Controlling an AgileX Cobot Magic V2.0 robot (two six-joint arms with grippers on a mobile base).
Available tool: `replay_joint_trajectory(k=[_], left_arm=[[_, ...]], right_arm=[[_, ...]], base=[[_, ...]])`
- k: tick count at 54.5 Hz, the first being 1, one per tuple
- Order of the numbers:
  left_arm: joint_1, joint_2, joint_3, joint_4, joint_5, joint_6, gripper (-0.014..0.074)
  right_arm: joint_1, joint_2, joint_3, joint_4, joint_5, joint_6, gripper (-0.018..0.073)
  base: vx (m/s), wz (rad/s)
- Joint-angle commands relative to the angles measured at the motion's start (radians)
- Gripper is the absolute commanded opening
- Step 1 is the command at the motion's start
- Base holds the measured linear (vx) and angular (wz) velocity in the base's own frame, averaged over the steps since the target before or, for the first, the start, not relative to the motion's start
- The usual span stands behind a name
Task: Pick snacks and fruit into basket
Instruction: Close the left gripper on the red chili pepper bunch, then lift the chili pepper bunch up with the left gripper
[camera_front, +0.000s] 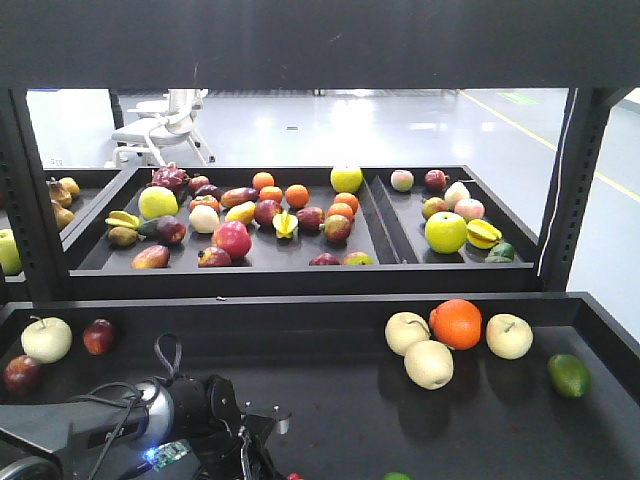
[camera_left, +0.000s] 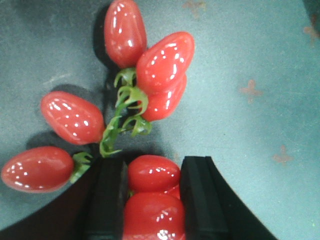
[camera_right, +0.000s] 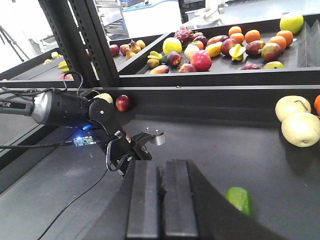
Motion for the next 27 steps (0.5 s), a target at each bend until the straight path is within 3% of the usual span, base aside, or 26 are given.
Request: replay_joint_trajectory(k=[1, 14, 27], left_arm=[[-0.005, -0.063, -0.026, -0.023, 0.008, -0.008, -0.0006], [-0.004, -0.066, -0.074, -0.023, 0.057, -0.007, -0.0006], [-0.004, -0.066, -0.265, -0.023, 0.199, -0.007, -0.0006]], right_arm=[[-0.003, 0.009, -0.038, -0.002, -0.082, -0.004, -0.0008], [-0.003, 0.009, -0.038, -0.005, -0.082, -0.004, -0.0008], [-0.003, 0.009, -0.038, -0.006, -0.082, -0.005, -0.0008]], base=[[0.00, 0.00], [0.00, 0.00], [0.00, 0.00]])
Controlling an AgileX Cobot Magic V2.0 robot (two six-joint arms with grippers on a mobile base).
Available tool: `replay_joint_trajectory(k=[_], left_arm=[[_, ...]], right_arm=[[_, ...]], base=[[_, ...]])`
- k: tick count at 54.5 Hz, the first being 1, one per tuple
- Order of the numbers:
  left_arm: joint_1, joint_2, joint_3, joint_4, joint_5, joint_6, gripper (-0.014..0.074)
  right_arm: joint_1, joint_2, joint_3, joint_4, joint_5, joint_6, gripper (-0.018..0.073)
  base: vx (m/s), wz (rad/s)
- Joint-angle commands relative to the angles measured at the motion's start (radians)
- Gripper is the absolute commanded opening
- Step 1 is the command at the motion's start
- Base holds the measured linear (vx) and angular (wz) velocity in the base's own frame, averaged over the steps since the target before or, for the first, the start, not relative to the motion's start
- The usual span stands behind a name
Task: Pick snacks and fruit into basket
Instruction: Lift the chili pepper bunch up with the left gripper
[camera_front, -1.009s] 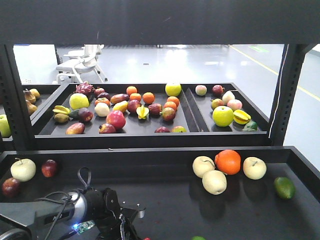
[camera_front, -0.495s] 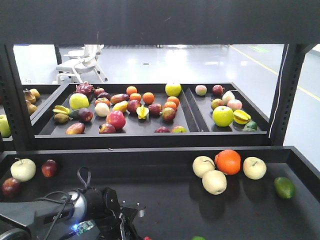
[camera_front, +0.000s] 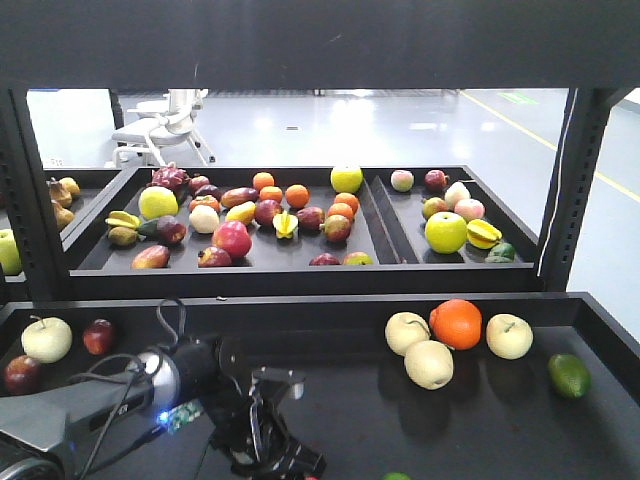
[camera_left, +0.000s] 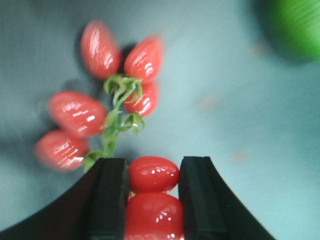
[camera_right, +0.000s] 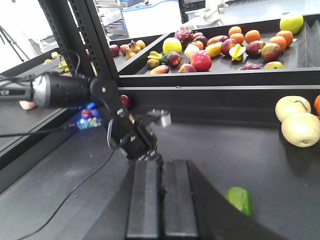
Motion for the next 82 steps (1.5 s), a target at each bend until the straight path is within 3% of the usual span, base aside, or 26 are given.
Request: replay_joint_trajectory(k=[1, 21, 32, 56, 82], left_arm=[[-0.004, -0.068, -0.068, -0.025, 0.019, -0.006, -0.0006], [-0.001, -0.129, -0.083, -0.020, 0.037, -0.001, -0.0006], [0.005, -0.187, -0.083, 0.028, 0.054, 0.003, -0.0006], [0.014, -0.333, -0.083, 0.027, 0.055, 0.003, -0.0006], [0.014, -0.335, -0.079, 0.027, 0.067, -0.005, -0.0006]], right_arm=[[-0.003, 0.009, -0.038, -0.006, -0.082, -0.005, -0.0008], [-0.003, 0.009, -0.038, -0.010, -0.079, -0.005, -0.0008], [-0.003, 0.009, -0.038, -0.010, -0.047, -0.005, -0.0008], [-0.003, 0.009, -0.038, -0.010, -0.059, -0.005, -0.0008], [-0.003, 0.009, -0.038, -0.010, -0.059, -0.005, -0.0008]], base=[[0.00, 0.00], [0.00, 0.00], [0.00, 0.00], [0.00, 0.00], [0.00, 0.00]])
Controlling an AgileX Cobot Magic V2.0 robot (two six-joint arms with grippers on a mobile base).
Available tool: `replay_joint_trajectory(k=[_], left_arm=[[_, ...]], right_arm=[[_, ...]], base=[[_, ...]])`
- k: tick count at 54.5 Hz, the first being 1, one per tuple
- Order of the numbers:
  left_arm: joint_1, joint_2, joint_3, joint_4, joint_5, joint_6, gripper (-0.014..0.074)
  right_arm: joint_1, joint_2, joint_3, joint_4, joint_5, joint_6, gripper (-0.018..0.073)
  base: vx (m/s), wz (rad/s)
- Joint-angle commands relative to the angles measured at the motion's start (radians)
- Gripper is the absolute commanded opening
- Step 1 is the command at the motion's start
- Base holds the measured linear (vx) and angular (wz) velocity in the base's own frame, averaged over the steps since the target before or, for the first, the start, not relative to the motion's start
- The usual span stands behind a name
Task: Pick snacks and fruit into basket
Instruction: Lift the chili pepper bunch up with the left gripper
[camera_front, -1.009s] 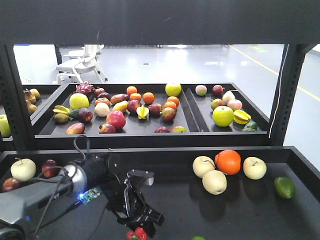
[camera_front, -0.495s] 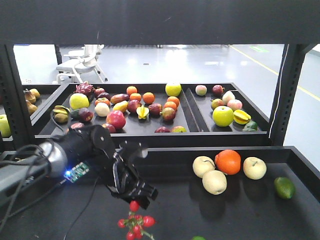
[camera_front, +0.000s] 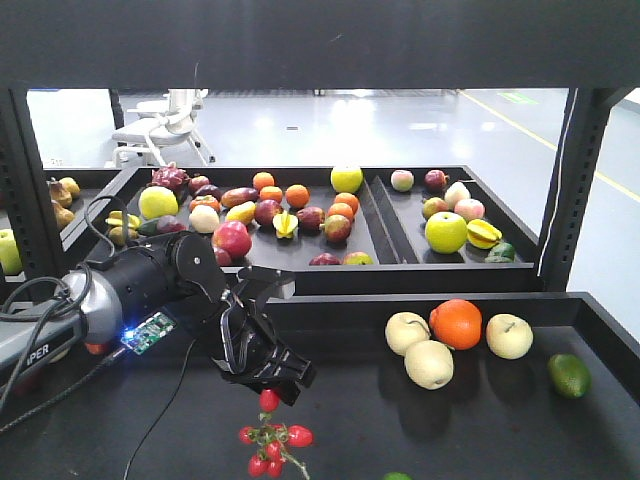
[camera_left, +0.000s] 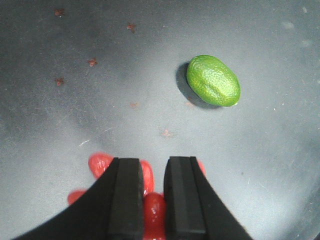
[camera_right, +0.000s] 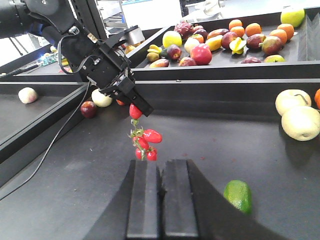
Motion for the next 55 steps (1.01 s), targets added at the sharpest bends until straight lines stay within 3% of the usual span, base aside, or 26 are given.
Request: replay_joint_trajectory(k=[1, 55], left_arm=[[0.000, -0.070, -0.029, -0.029, -0.030, -0.006, -0.0006], [0.000, -0.285, -0.029, 0.011, -0.014, -0.007, -0.0006]], right_arm=[[-0.003, 0.009, -0.038, -0.009, -0.082, -0.005, -0.0008], [-0.003, 0.009, -0.038, -0.009, -0.085, -0.007, -0.0008]], base=[[0.00, 0.00], [0.00, 0.00]])
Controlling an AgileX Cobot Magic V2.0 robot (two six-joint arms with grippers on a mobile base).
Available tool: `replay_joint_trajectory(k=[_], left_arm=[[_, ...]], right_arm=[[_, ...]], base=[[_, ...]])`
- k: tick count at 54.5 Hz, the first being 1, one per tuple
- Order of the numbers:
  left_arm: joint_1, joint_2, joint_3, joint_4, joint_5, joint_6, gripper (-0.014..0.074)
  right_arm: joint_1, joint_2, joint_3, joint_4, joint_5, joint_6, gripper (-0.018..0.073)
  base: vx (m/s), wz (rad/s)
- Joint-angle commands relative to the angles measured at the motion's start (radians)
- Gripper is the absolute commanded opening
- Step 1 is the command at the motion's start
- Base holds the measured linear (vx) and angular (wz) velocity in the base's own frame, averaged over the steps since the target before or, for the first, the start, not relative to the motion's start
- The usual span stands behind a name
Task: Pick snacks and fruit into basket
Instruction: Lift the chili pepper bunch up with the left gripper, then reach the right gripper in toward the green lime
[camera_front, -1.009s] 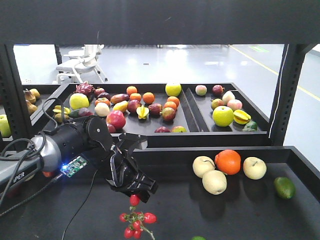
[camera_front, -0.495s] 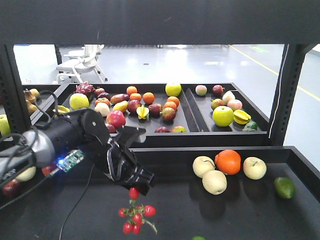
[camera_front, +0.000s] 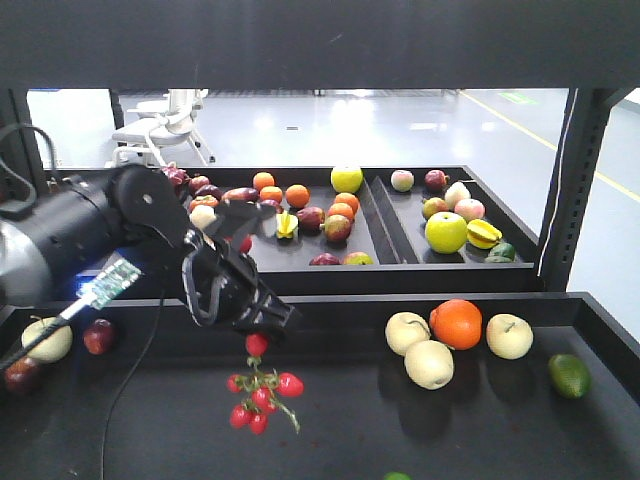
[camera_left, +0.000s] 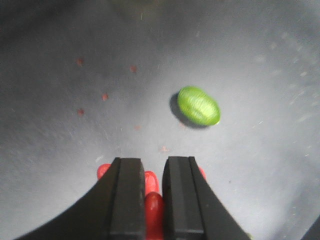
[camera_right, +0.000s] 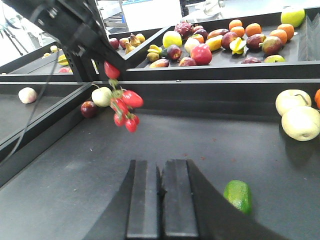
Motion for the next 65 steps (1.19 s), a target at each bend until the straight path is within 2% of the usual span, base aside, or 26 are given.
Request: replay_joint_trajectory(k=[1, 25, 65], left_arm=[[0.000, -0.091, -0.029, -0.014, -0.041, -0.007, -0.0006], [0.000, -0.168, -0.029, -0.005, -0.002, -0.007, -0.0006], [0.000, -0.169, -0.029, -0.007, -0.008, -0.006, -0.0006]], right_arm=[[-0.003, 0.009, -0.038, -0.009, -0.087, -0.007, -0.0008], [-0.003, 0.009, -0.038, -0.009, -0.086, -0.008, -0.0008], [-0.003, 0.009, -0.038, -0.009, -0.136, -0.008, -0.0003]], base=[[0.00, 0.00], [0.00, 0.00], [0.00, 0.00]])
